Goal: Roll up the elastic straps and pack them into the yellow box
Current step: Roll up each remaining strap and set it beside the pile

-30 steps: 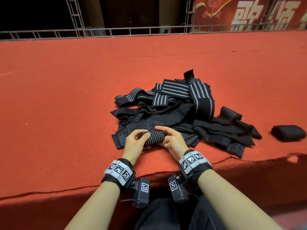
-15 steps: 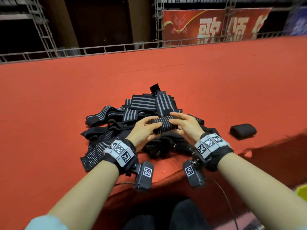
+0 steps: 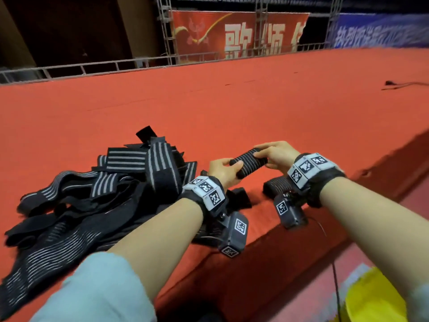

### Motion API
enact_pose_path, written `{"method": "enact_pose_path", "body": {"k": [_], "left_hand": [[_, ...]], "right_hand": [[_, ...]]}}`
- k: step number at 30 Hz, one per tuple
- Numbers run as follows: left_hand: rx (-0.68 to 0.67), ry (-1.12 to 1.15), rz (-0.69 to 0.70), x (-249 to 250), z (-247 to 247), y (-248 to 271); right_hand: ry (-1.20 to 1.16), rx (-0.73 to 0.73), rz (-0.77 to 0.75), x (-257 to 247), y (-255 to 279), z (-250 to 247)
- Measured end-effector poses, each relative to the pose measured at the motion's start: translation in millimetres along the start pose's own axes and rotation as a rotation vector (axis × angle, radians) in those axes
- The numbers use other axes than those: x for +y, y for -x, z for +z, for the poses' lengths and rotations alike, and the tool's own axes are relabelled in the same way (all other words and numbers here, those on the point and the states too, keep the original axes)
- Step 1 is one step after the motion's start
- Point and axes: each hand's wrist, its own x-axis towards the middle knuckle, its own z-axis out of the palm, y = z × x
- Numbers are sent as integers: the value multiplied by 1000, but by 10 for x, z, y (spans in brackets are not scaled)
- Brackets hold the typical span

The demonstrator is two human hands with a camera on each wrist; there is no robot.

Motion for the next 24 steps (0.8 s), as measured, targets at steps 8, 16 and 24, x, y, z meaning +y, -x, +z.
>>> {"method": "enact_pose_path", "body": {"k": [8, 16, 24], "left_hand": [[2, 26, -103, -222, 503, -542], [61, -85, -106, -549, 674, -849], [64, -196, -92, -718, 776, -953]], "right_hand": [[158, 77, 68, 311, -506, -269], [242, 80, 67, 667, -687, -311], [317, 84, 89, 822, -798, -350]]}}
